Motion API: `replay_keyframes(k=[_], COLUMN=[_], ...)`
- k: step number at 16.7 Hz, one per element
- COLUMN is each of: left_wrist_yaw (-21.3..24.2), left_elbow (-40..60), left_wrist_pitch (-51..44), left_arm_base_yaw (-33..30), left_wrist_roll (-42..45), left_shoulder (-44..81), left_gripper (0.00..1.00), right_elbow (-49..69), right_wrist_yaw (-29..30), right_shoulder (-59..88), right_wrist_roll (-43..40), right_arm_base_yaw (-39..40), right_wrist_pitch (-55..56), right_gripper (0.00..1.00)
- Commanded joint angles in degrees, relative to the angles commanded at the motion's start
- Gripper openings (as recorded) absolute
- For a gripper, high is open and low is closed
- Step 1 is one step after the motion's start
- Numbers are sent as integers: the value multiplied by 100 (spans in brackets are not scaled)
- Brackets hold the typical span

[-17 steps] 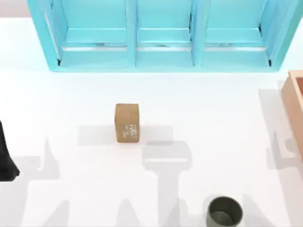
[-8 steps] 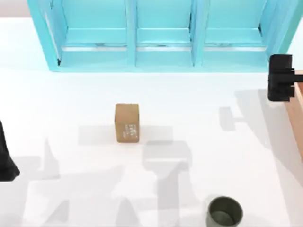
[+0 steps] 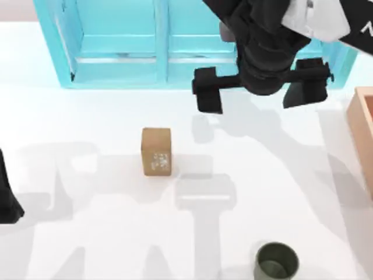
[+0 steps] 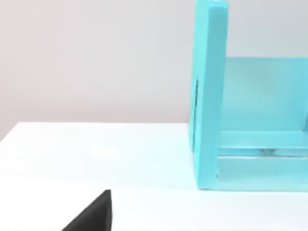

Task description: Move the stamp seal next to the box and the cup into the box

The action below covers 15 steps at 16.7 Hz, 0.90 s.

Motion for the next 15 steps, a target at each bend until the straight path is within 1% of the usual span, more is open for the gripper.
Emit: replay_keyframes(k=[4, 8, 12, 15], left_wrist_yaw=[0, 0, 0, 0], left_elbow=[0, 0, 0, 0], left_wrist_pitch=[0, 0, 0, 0], left_arm_base_yaw=[0, 0, 0, 0], left_wrist_roll=[0, 0, 0, 0], left_shoulder=[0, 0, 0, 0], left_gripper=[100, 100, 100, 100], right_elbow=[2165, 3920, 4879, 4984], right_wrist_yaw=[-24, -136, -246, -262], right_shoulder=[1823, 3032, 3579, 3631], right_wrist_roll=[731, 1344, 1689, 1728], right_arm_base_yaw=[544, 922, 1104, 1122], right_wrist_pitch=[-1004, -1599, -1824, -1842], right_gripper=[100, 100, 100, 100])
